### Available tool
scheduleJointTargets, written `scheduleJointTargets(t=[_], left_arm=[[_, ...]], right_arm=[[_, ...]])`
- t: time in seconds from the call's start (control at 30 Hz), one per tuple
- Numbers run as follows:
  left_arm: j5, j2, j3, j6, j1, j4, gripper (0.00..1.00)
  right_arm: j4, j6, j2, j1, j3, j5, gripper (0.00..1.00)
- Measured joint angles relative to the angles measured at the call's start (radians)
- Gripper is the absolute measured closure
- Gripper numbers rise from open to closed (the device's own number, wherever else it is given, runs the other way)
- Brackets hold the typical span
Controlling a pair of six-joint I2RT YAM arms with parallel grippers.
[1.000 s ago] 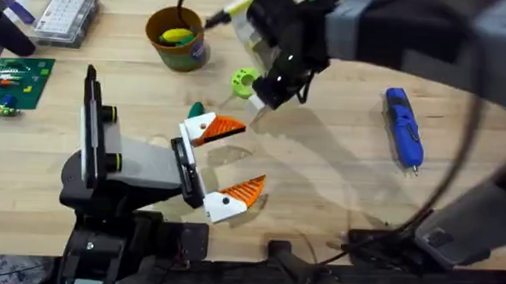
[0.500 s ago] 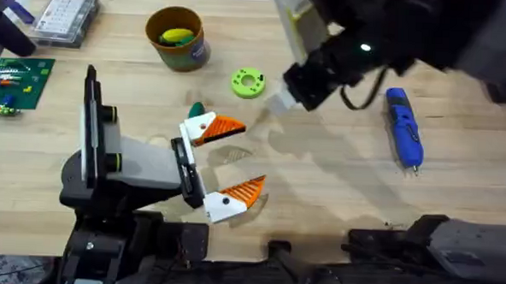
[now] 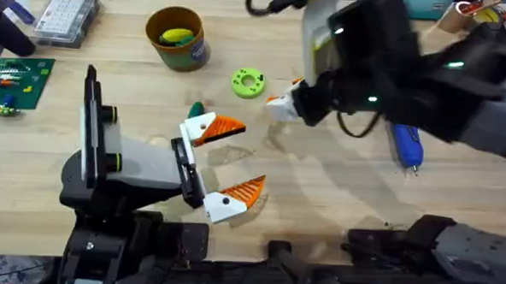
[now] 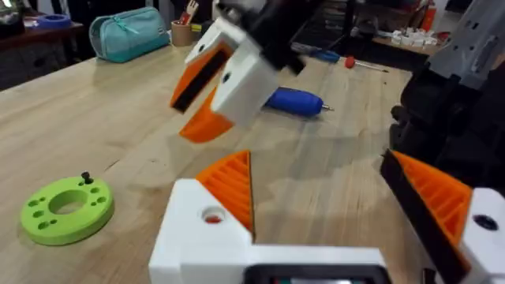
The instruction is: Pick up the gripper from the table and insert it into the empty holder that is missing its gripper. Then pick up a screw, insert it into the mounting hole, and use the screwdriver to tighten it. Finally, clean up the table by picking up the vegetable and placing it into the bucket.
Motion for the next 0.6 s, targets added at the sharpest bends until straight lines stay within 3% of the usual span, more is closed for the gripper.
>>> scheduleJointTargets(t=[0.27,0.6], left_arm=[[0.000,0.000,0.000,0.000,0.000,-0.001,0.013],[0.001,0.000,0.000,0.000,0.000,-0.002,0.013]], right_arm=[[0.203,0.007,0.136,-0.002,-0.013,0.000,0.394],[0.189,0.006,0.317,-0.002,0.109,0.000,0.394]])
